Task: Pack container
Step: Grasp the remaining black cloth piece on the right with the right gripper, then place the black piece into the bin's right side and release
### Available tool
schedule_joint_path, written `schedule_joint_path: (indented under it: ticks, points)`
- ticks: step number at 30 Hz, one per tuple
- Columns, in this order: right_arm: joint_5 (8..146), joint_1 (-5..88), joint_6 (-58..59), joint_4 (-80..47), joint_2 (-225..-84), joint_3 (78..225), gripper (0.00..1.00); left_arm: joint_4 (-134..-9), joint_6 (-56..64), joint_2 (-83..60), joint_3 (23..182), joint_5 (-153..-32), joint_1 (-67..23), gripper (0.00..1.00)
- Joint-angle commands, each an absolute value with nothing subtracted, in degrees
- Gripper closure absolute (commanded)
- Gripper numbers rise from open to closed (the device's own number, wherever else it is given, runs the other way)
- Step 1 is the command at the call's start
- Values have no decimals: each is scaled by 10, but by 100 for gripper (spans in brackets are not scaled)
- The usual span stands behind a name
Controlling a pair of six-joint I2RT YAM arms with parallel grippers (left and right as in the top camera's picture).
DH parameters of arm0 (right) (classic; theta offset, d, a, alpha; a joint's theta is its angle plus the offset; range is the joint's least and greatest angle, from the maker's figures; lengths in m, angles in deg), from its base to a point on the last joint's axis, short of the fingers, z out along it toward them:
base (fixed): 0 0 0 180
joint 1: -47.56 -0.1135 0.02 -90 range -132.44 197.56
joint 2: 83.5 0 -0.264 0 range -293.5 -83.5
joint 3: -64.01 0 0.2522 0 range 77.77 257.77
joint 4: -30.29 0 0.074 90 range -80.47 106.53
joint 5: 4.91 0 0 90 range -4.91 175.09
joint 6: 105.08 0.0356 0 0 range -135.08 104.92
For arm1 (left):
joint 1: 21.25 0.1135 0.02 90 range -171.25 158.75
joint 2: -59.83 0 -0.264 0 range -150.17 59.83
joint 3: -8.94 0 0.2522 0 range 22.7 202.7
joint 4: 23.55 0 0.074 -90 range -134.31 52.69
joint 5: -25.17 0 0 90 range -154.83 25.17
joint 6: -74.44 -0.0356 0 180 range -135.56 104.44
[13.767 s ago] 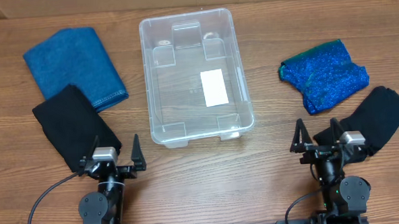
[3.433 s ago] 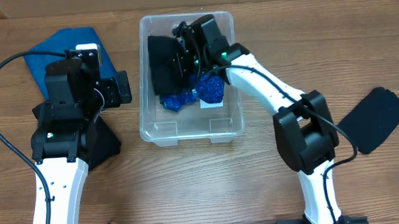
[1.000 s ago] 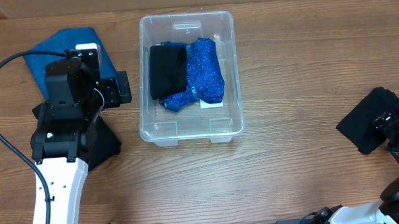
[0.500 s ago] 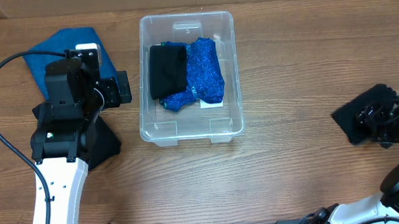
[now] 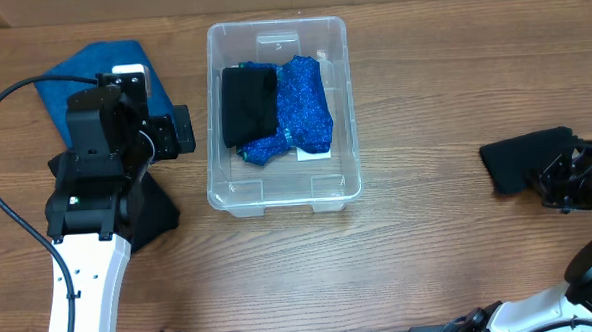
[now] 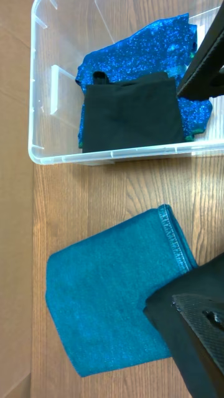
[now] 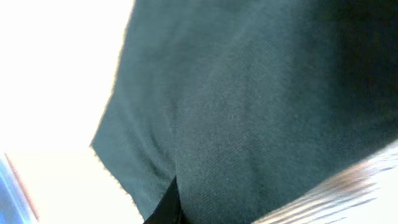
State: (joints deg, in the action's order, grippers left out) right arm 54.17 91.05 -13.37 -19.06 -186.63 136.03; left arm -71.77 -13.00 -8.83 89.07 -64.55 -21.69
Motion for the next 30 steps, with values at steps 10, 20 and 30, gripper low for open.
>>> schedule_joint_path:
  ticks: [10,20,30]
  points:
    - [464,601,-136,-355,-1729,1734,96,-718,-143,-92,904,-642,-220,0]
    - [568,241,-242,-229,-1827,1765,96,-718,-143,-92,904,-642,-220,0]
    - [548,231,-319,-183,-1972,1765,96,-720,-143,-92,904,-642,-220,0]
